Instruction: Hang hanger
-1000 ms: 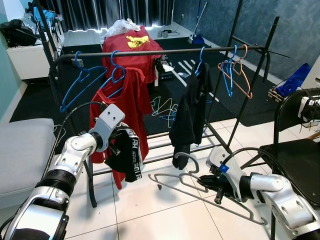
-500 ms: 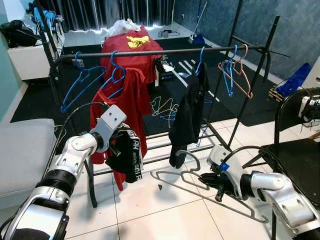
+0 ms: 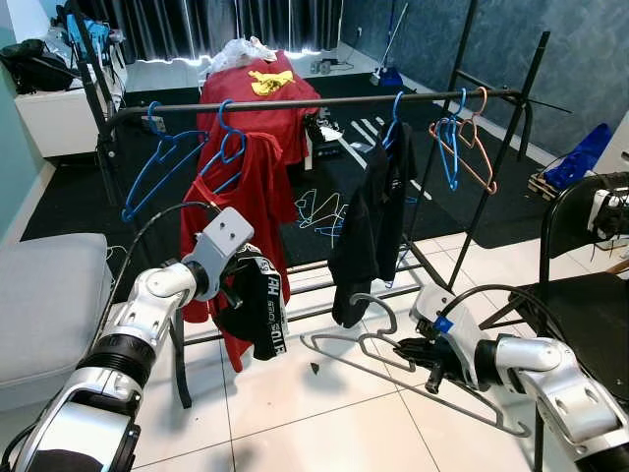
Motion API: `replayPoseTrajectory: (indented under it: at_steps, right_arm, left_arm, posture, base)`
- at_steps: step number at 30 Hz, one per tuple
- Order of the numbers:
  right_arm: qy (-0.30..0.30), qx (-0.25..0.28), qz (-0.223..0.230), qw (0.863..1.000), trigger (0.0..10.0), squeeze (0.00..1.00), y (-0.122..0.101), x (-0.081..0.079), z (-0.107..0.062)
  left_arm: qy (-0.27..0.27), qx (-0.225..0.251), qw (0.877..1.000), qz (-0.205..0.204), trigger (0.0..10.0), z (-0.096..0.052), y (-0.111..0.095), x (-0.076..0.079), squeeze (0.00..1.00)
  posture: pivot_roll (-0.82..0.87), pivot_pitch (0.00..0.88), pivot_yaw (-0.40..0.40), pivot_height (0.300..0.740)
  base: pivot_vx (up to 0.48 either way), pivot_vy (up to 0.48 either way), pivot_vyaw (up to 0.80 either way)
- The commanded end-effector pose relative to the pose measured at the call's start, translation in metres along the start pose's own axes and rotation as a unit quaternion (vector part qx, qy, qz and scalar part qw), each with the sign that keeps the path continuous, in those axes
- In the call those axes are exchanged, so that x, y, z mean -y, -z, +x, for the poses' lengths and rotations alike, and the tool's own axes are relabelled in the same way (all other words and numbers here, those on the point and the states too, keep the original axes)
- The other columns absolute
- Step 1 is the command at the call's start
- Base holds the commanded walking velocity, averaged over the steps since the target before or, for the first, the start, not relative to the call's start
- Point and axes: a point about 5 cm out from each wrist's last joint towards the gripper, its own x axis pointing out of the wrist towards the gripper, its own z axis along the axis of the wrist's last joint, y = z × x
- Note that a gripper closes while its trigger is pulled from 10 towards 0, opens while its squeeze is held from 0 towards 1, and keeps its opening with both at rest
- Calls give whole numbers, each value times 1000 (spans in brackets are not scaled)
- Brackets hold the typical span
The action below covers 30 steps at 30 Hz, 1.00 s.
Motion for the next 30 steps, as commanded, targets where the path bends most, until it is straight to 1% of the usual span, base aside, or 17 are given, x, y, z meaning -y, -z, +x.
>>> replayPoseTrajectory:
  at_steps: [1,9,23,25,28,30]
  right_arm:
    - [8,4,-7,1000,10000,0,-3,5,-2]
    - [8,4,-7,1000,10000,0,-3,7,-1]
    - [3,6,-6,1000,10000,0,-3,6,1]
    - [2,7,-5,1000,10000,0,-2,6,2]
    - [2,16,3,1000,10000,0,-3,8,4]
    - [1,18,3,1000,10000,0,-4,8,5]
  left_arm:
    - [11,10,1000,-1,10000,2,-4,5,0]
    - [18,20,1000,-2,10000,3,-8,10,0]
    - [15,22,1000,-5,10000,3,-9,11,0]
    - [17,26,1000,-6,10000,4,-11,11,0]
    - [21,42,999,-13,10000,8,-21,16,0]
    - [22,43,999,-14,10000,8,-21,17,0]
  posture:
    - [-111,0,13,740]
    - [-109,0,13,740]
    - [-108,0,15,740]
    - [-107,0,17,740]
    - [-105,0,18,740]
    - [-105,0,17,740]
  base:
    - [0,0,0]
    - [0,0,0]
    - [0,0,0]
    - [0,0,0]
    - [0,0,0]
    - [0,0,0]
